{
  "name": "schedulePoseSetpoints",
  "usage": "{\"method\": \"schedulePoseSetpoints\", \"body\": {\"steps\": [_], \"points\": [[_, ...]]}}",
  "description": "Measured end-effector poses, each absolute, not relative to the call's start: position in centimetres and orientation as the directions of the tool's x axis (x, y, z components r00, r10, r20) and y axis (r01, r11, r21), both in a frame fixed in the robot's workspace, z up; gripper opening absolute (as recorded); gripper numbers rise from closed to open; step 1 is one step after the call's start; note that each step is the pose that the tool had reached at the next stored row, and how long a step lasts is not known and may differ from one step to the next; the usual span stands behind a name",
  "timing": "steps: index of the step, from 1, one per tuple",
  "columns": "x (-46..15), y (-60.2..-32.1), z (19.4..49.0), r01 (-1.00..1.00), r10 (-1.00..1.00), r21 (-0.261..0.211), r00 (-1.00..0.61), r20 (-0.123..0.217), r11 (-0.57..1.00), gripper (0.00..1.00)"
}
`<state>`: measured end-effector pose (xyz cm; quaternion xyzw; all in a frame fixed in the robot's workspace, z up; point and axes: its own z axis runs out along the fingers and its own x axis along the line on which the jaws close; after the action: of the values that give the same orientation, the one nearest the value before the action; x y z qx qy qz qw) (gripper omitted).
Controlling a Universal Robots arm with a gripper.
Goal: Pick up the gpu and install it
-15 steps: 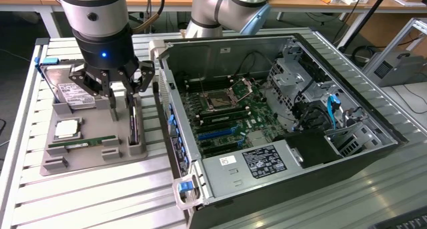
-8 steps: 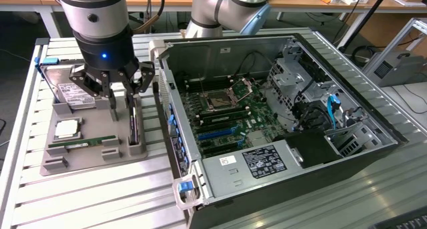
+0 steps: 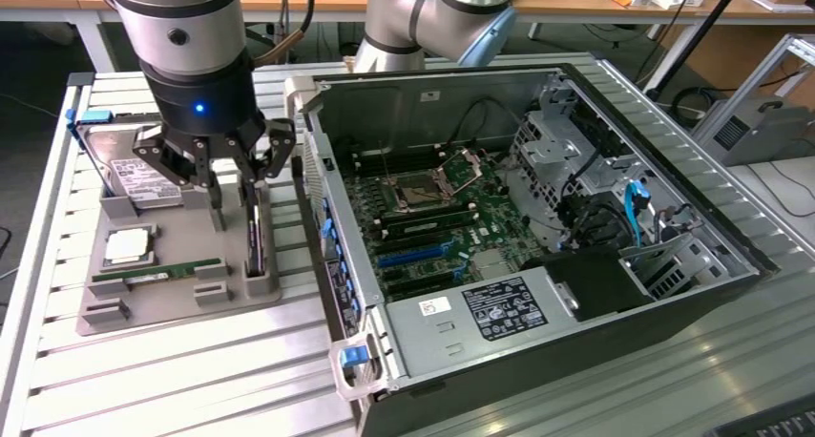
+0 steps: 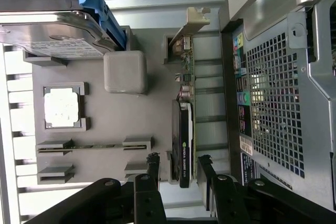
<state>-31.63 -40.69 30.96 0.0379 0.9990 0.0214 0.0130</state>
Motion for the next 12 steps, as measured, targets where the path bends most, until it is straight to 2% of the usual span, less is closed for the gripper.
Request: {"method": "schedulePoseSetpoints", "body": {"steps": [12], "points": [[-31.63,-40.69,30.67,0.075,0.076,0.044,-0.997,-0.024,0.996,0.42]]}}
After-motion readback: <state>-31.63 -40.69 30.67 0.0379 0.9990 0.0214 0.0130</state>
